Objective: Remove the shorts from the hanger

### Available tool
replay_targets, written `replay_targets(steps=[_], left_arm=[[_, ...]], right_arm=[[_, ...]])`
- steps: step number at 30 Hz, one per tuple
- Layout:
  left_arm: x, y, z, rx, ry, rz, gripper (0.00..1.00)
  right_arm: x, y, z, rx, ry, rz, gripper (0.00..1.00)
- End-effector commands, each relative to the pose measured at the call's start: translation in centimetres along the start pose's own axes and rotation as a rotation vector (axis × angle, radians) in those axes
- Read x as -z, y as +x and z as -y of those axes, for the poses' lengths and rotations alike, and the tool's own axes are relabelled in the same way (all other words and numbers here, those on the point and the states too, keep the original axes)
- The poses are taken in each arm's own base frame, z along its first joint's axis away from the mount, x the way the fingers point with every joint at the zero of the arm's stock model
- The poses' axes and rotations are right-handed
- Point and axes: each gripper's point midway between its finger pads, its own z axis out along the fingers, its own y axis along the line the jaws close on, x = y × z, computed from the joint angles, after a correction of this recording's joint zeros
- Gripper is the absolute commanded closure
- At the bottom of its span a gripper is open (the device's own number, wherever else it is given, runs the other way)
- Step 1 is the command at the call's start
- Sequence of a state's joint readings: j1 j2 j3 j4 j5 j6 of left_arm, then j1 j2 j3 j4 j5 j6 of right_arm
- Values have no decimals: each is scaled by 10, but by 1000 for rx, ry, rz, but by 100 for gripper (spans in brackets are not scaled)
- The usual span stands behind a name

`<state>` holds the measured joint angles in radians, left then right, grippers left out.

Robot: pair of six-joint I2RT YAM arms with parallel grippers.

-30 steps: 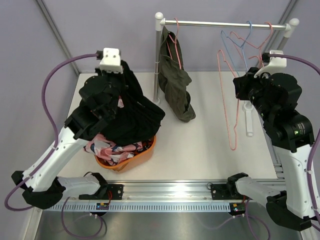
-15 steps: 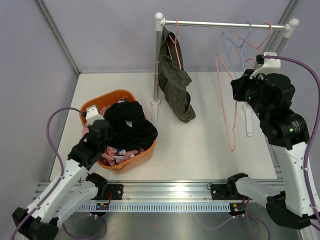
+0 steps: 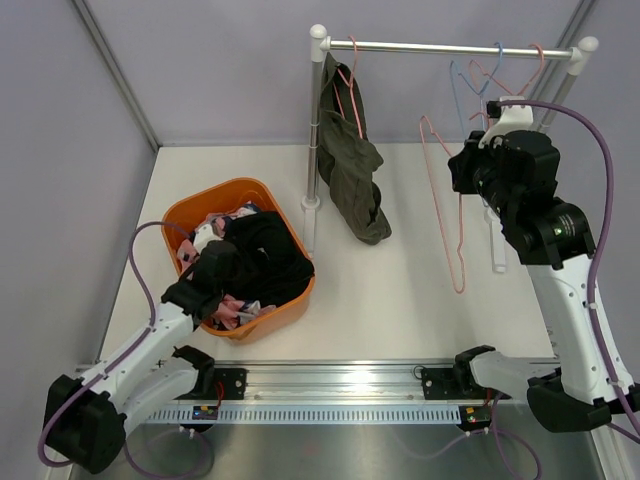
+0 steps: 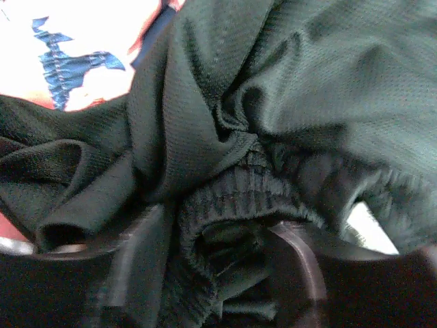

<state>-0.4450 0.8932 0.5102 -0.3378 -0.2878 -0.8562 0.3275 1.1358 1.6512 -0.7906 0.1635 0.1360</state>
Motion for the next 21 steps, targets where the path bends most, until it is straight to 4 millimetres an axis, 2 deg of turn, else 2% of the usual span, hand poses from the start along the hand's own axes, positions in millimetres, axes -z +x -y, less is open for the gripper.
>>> replay_targets(steps=[1,2,3,5,6,8,9,12,15,16,21], left_arm=[[34,-35,29,-6,126,84,15],[43,-41,29,-24,128,97,7],[58,-59,40,-53,163,140,1],[78,-73,47,-101,196,165,1],[95,-90,59,-146,230,205,1],[110,-99,64,-205,250,207,1],[124,-111,71,-247,271,242,1],[145,-122,74,-311,316,299,1],[148,-119,76,-344,361,320,1],[145,-111,77,-364,383,297,1],[145,-94,67,-463,395,252,1]], right_arm=[[2,-24,-9,18,-38,62,100],[2,-25,-9,27,-36,64,100],[-1,-26,-9,35,-37,61,100],[0,-33,-9,65,-36,78,100],[-4,-35,-7,76,-25,81,100],[-7,-41,-8,112,-32,99,100],[-13,-44,-8,110,-41,100,100],[-31,-53,-12,134,-121,126,100],[-47,-58,-19,121,-224,139,100],[-50,-69,-12,115,-221,174,100],[-68,-87,-8,128,-275,224,100]])
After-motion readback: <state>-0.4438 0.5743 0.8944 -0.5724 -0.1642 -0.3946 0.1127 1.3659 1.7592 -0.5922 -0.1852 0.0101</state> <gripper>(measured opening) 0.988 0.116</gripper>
